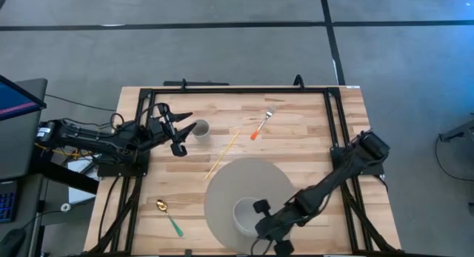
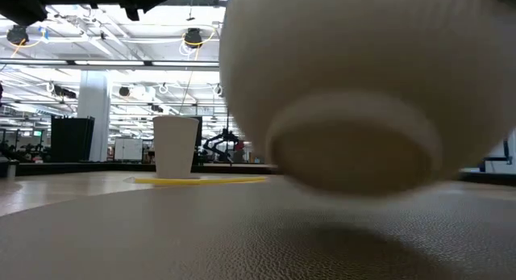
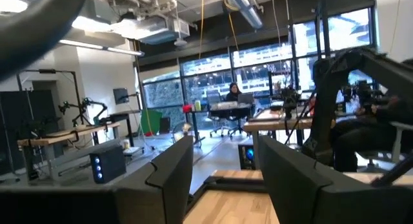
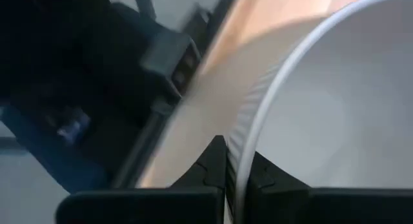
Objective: Pick & Place Utensil
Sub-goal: Adjust the white bowl on the placemat
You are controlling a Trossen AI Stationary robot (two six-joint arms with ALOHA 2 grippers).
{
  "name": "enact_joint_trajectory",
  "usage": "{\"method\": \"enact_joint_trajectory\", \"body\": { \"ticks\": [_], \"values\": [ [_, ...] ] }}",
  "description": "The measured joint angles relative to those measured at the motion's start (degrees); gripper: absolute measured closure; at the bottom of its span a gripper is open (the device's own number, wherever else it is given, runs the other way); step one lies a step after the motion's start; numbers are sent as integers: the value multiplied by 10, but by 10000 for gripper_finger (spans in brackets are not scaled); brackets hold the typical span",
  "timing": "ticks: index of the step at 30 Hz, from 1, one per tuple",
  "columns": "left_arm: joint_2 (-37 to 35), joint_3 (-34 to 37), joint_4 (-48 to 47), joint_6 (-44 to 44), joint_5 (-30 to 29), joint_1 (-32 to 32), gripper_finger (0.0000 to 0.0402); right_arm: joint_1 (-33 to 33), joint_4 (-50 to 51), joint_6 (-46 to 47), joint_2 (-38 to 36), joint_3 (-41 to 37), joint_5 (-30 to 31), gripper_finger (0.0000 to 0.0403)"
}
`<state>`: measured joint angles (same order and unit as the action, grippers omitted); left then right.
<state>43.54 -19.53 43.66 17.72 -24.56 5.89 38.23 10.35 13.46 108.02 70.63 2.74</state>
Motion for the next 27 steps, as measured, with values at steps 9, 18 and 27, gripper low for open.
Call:
{"method": "enact_joint_trajectory", "body": {
  "ticks": [9, 18, 27],
  "values": [
    [5, 0, -10, 0, 4, 0, 225, -15, 28, -65, 19, 1, 4, 401],
    [5, 0, -19, 0, 4, 0, 225, -15, 44, -14, 19, 0, 2, 340],
    [5, 0, -19, 0, 4, 0, 225, -7, 124, 50, 19, 41, -13, 320]
  ]
}}
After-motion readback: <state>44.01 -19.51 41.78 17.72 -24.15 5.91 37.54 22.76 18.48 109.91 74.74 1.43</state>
